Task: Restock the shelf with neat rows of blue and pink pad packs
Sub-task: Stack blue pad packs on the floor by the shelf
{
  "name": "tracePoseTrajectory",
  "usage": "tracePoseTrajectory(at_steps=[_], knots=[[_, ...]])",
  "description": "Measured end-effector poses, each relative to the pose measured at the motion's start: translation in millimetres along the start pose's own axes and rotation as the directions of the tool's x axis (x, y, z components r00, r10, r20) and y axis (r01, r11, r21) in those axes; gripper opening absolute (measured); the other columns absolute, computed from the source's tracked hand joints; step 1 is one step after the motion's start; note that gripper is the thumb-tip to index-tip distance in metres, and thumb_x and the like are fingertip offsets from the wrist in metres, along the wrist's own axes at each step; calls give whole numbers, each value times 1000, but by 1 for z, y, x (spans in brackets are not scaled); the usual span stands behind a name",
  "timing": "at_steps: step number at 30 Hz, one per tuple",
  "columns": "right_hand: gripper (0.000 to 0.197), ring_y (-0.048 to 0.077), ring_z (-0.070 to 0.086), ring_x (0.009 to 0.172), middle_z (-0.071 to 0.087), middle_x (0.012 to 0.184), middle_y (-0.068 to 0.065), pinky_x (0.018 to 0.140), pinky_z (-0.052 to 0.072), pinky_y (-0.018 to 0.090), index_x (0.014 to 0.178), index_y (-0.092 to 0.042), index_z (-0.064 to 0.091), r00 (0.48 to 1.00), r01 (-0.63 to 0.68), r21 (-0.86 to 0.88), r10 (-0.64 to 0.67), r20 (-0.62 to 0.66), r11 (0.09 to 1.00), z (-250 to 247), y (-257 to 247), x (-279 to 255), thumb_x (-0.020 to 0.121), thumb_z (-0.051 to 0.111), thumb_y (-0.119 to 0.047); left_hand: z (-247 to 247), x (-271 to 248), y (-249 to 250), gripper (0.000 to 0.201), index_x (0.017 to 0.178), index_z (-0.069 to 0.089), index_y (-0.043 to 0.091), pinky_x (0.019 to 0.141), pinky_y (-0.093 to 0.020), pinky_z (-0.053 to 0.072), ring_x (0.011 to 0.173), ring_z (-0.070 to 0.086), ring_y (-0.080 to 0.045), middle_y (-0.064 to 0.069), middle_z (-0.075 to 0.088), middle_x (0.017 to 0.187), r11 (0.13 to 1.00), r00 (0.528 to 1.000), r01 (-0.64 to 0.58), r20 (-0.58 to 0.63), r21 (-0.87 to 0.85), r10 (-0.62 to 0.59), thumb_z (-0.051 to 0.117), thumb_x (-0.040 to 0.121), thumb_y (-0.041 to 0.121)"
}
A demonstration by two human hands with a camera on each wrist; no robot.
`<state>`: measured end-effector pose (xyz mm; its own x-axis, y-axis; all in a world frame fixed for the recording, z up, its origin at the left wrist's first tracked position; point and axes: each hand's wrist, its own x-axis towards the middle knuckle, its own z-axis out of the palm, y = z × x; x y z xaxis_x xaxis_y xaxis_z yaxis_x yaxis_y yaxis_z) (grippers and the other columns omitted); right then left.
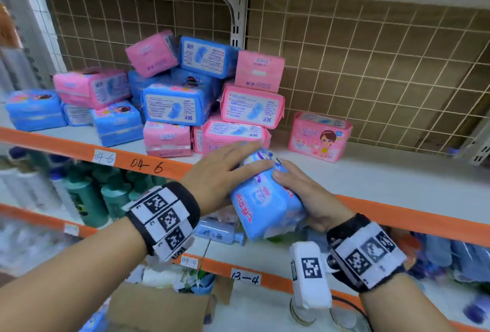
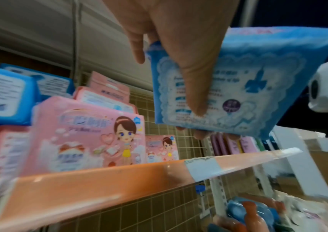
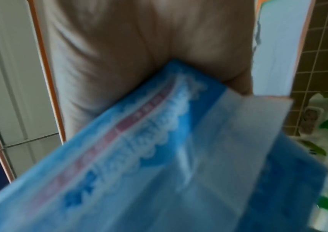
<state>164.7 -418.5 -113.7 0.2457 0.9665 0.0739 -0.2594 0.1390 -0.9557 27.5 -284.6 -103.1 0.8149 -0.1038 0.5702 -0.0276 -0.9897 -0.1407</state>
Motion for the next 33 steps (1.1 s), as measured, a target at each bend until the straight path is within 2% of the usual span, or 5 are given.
tracePoseTrajectory(at_steps=[8,19,23,28,33], knots=[[83,19,62,109,58,128,7,86,54,36,135,-19,37,949,195,26,-182,-257,981,41,39,34,64,80,-16,-10,-64,-4,79,134,17,49,93,-17,37,121,46,-13,0,36,145,590,695,684,138,-429,-706,59,83,5],[70,13,54,118,51,132,2,94,48,30,138,-23,28,988,109,-265,-134,-78,958,137,114,52,81,67,-13,-30,-169,-24,79,123,34,52,81,-13,50,109,59,2,23,53,128,62,534,544,289,-837,-794,78,60,36],[83,-1,28,130,22,144,-20,104,32,19,127,-55,14,992,107,-591,-125,11,799,185,139,79,78,72,-23,-57,-252,-52,89,131,32,47,99,-35,46,121,50,-7,15,44,137,83,461,703,364,-707,-809,83,59,31],[90,-23,32,119,32,132,-27,92,33,0,130,-53,18,881,147,-674,214,422,724,282,178,130,73,77,-15,-103,-368,-88,83,128,30,43,98,-8,31,118,43,-7,14,44,130,256,462,846,403,-468,-790,82,68,21],[89,9,38,117,38,123,-2,97,31,14,138,-22,33,706,401,-829,445,551,390,385,248,173,63,80,-17,-119,-474,-104,73,134,46,23,105,-22,24,122,42,-26,-8,46,136,315,397,911,355,-266,-846,80,69,19]])
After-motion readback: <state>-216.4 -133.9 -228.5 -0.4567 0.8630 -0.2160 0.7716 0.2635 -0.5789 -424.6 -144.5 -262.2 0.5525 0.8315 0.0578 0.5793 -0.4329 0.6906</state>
